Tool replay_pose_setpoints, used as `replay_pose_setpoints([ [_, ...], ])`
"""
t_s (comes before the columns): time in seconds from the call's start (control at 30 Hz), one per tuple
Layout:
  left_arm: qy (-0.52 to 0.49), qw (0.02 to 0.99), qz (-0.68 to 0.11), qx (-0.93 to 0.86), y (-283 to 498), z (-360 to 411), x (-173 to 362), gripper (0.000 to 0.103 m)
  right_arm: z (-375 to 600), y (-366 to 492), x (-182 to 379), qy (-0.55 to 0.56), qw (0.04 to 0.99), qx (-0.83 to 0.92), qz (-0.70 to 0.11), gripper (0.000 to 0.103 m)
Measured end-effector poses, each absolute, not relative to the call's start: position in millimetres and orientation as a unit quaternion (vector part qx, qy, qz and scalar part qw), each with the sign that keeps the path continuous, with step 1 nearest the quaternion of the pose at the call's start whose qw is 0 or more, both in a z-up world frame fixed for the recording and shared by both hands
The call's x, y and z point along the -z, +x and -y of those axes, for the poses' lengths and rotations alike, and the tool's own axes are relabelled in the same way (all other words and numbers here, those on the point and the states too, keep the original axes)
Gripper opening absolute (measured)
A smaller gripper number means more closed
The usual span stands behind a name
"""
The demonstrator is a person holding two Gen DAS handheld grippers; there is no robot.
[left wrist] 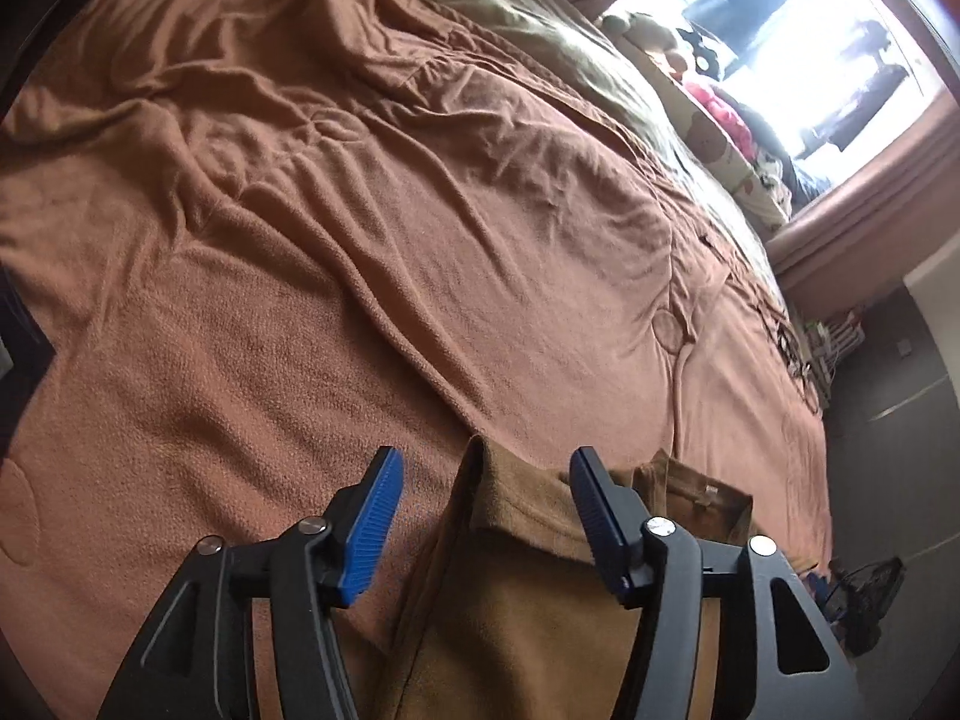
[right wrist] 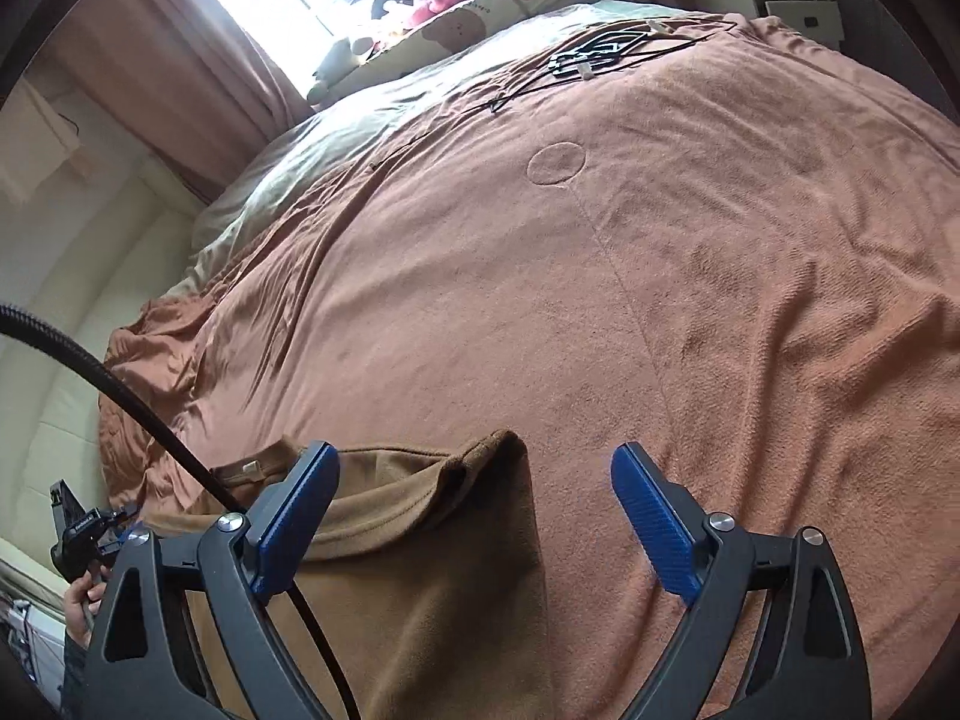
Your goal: Fold small clothes
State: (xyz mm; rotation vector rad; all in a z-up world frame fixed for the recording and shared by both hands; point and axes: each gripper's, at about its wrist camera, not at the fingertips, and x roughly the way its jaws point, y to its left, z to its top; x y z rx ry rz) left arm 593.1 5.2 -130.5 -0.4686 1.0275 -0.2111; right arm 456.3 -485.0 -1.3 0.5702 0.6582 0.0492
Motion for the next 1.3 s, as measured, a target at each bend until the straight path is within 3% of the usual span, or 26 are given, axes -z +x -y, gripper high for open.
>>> replay_pose_setpoints([
  [0.3, -0.032, 0.838, -0.530, 0.127, 575.4, 26.5, 135.0, 0.064, 456.9, 443.2, -1.1, 0.136, 0.908, -0.028, -0.396, 0.092],
  [0.57, 0.083, 0.816, -0.563, 0.104, 584.3, 43.8, 176.3, 0.064, 429.3, 463.7, 17.3, 0.023, 0.891, 0.010, -0.453, 0.092],
  [0.67, 0.075, 0.819, -0.562, 0.087, 593.6, 39.6, 181.9, 0.064, 430.3, 472.8, 16.8, 0.013, 0.893, 0.031, -0.449, 0.091],
  [0.9, 0.075, 0.828, -0.550, 0.080, 612.2, 41.9, 183.7, 0.064, 443.7, 485.6, 22.8, 0.035, 0.895, 0.050, -0.441, 0.076],
  [1.07, 0.056, 0.826, -0.555, 0.078, 618.4, 35.4, 194.5, 0.072, 449.0, 496.5, 33.7, 0.047, 0.894, 0.050, -0.442, 0.076],
  [1.2, 0.050, 0.828, -0.553, 0.076, 617.1, 33.9, 191.0, 0.072, 450.4, 497.2, 34.5, 0.046, 0.895, 0.053, -0.441, 0.075],
  [1.3, 0.044, 0.836, -0.541, 0.079, 615.1, 36.2, 178.9, 0.066, 442.0, 494.4, 22.7, 0.032, 0.903, 0.042, -0.426, 0.057],
])
